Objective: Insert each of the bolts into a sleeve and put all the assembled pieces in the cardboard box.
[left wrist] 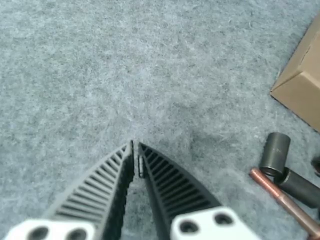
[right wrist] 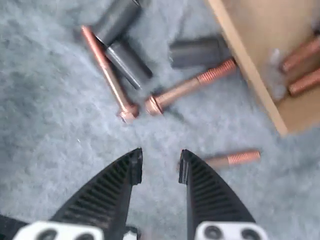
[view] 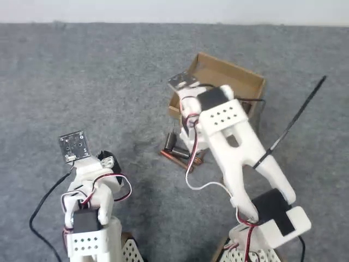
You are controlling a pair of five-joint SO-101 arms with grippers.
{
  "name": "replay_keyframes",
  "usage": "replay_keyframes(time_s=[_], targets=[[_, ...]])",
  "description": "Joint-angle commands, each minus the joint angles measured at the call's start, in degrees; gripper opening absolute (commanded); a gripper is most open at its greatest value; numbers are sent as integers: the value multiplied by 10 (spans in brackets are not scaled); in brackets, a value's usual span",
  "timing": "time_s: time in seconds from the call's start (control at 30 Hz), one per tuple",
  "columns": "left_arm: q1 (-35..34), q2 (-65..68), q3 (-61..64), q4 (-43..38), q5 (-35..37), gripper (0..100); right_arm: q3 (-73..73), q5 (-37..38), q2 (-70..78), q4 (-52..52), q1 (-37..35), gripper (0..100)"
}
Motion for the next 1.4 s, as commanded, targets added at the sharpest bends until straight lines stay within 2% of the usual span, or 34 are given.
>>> replay_keyframes(time_s=[0.0,0.13,0.2,0.5,0.6,0.7,0.97,1.17,1.37], targets=[[-4,-13,-7,4,-6,12,24,58,-34,-75,-10,110],[-4,-13,-7,4,-6,12,64,202,-27,-160,-14,110],[-4,-13,-7,4,-6,12,82,240,-26,-194,-14,110],[-4,-13,-7,3,-6,12,123,250,-25,-219,-42,110],[-3,-13,-7,2,-6,12,149,298,-25,-236,-72,110],[-3,-13,-7,2,-6,12,179,316,-25,-272,-85,110],[-3,-13,-7,2,-6,12,199,354,-25,-308,-84,174],[-3,-13,-7,2,-6,12,200,360,-15,-333,-84,169],[-3,-13,-7,2,-6,12,164,361,68,-349,-71,169]])
